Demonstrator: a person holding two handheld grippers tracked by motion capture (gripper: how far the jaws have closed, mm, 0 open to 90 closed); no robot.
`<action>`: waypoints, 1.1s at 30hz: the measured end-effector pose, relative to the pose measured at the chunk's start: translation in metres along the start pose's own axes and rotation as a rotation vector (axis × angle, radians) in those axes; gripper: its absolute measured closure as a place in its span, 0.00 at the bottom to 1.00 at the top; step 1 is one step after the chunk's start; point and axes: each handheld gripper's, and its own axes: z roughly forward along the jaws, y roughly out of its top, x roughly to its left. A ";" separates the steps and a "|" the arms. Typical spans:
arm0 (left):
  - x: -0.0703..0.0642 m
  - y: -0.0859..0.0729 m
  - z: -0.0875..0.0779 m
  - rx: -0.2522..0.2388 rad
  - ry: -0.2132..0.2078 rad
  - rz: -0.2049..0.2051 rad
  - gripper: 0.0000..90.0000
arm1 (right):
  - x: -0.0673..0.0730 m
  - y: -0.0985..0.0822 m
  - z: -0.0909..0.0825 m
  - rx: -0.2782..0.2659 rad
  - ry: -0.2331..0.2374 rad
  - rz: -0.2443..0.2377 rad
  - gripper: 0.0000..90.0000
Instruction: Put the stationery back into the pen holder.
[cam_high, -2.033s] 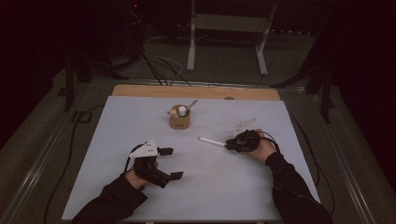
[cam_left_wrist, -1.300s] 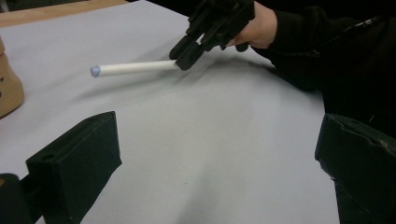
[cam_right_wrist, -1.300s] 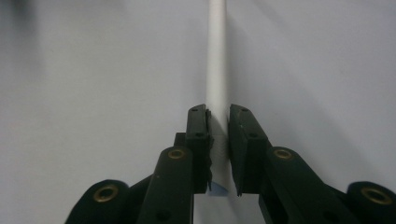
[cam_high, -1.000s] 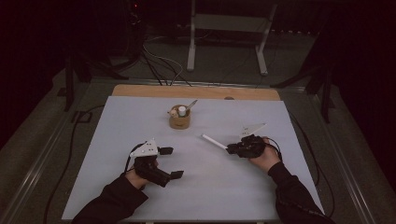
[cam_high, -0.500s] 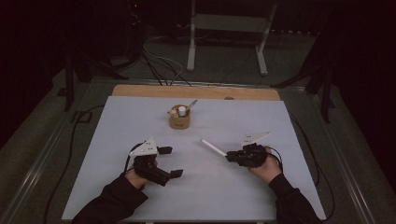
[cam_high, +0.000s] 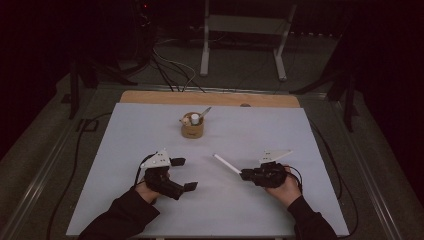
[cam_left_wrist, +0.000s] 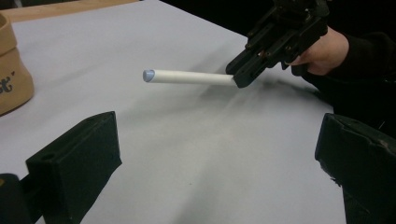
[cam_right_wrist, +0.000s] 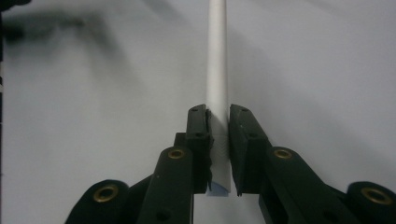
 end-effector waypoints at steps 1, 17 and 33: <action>0.000 0.000 0.000 -0.006 0.004 -0.003 0.01 | 0.003 0.000 0.001 -0.001 -0.011 0.010 0.88; 0.001 0.005 0.000 -0.038 0.047 -0.045 0.01 | 0.024 0.000 0.002 -0.073 0.025 0.075 0.88; 0.007 0.017 0.007 -0.067 0.182 -0.116 0.01 | 0.026 0.010 -0.006 -0.148 0.020 0.067 0.88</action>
